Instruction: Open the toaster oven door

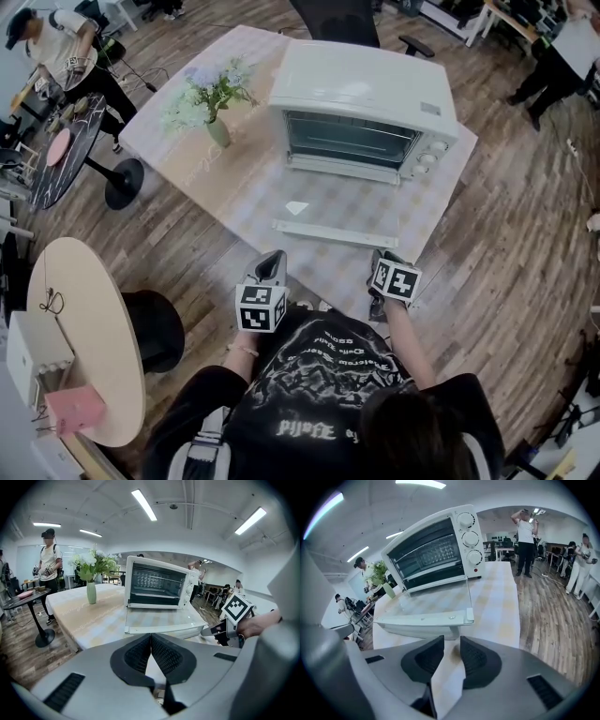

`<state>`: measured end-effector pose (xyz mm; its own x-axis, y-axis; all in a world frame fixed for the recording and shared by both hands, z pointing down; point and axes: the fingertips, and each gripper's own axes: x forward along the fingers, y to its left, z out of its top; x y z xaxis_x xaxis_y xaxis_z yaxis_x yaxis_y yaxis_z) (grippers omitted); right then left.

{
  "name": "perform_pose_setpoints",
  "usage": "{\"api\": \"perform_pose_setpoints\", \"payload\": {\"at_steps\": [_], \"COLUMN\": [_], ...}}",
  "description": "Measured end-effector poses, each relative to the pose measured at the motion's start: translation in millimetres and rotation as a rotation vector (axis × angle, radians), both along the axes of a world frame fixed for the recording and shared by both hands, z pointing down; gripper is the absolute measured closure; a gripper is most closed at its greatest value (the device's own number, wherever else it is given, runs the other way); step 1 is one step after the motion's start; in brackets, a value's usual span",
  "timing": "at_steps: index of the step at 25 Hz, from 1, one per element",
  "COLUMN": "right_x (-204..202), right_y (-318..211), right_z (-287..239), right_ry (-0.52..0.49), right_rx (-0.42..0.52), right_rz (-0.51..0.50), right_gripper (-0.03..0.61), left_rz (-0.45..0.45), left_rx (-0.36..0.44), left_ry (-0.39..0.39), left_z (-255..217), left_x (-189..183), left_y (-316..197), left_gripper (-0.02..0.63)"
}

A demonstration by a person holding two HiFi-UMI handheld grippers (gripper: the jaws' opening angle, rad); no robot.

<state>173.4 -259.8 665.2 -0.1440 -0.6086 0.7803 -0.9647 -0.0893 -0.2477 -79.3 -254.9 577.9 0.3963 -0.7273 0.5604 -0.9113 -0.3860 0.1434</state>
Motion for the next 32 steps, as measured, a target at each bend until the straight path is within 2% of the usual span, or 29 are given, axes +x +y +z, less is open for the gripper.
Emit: {"api": "perform_pose_setpoints", "payload": {"at_steps": [7,13,18,25,32], "right_x": [-12.9,-9.7,-4.8,10.7,12.3], "right_y": [16.8,26.6,38.7,52.2,59.9], "right_z": [-29.8,-84.4,-120.3,-153.8,-158.1], "right_ry": [-0.044,0.02,0.088,0.199,0.211], "right_rx": [0.151,0.344,0.447,0.54,0.555], "right_rz": [-0.045,-0.091,-0.112,-0.119,-0.131], "right_gripper": [0.431,0.422,0.417,0.413,0.403], "left_rz": [0.023,0.069,0.111,0.172,0.18], "left_rx": [0.005,0.03,0.084,0.15,0.164], "left_ry": [0.016,0.045,0.073,0.114,0.109], "left_z": [-2.5,-10.8,-29.8,-53.3,-56.2], "left_x": [5.7,20.8,36.1,56.8,63.3], "left_y": [8.4,12.1,10.9,11.4,15.3], "left_gripper": [0.594,0.594,0.594,0.594,0.594]}}
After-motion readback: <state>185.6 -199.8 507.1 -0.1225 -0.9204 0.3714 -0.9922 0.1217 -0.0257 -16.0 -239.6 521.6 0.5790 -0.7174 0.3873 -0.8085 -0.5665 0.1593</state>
